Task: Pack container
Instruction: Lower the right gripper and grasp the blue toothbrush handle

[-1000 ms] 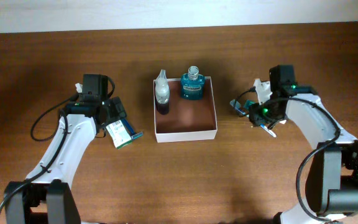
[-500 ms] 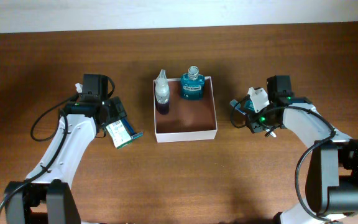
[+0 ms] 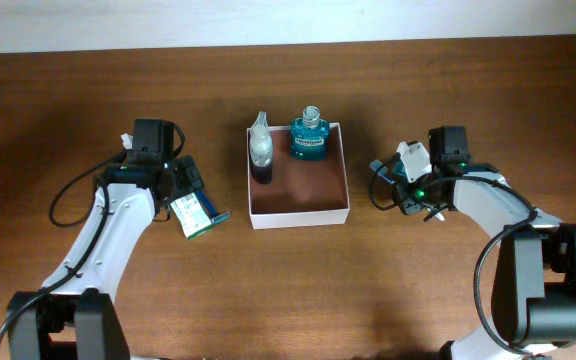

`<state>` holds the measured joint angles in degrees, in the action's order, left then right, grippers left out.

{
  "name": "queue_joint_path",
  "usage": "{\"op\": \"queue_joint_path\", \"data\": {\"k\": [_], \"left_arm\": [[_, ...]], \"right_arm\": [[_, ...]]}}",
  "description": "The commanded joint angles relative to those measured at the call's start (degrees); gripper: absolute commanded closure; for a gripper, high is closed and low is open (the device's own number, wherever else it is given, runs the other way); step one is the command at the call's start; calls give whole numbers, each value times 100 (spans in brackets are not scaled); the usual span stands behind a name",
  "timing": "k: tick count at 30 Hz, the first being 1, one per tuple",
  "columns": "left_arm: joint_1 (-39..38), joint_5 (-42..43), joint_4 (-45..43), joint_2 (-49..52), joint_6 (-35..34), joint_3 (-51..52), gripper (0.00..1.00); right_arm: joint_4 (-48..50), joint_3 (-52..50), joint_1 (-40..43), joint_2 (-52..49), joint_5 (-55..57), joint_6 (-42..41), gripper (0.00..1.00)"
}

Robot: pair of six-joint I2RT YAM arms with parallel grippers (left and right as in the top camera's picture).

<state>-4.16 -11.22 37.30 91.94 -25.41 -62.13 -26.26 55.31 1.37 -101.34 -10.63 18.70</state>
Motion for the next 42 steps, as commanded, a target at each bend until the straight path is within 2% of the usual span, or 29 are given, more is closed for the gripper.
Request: {"op": "queue_joint_path", "data": {"k": [1, 8, 19, 23, 25, 35, 42], "left_arm": [[-17, -59, 2, 33, -70, 13, 1], [-17, -59, 2, 33, -72, 13, 1], [-17, -59, 2, 33, -72, 13, 1], [-17, -61, 2, 33, -72, 13, 1], [-17, -59, 2, 33, -72, 13, 0], [-17, -59, 0, 33, -70, 13, 1], [-17, -59, 2, 33, -72, 13, 1]], "right_arm": [[35, -42, 11, -35, -92, 59, 55], [15, -61, 11, -229, -74, 57, 67], [142, -57, 11, -702, -79, 35, 67], [46, 2, 11, -702, -79, 33, 73], [-190, 111, 11, -702, -76, 35, 88], [-831, 498, 15, -691, -76, 35, 96], [-1770, 1270, 13, -240, -251, 37, 96]]}}
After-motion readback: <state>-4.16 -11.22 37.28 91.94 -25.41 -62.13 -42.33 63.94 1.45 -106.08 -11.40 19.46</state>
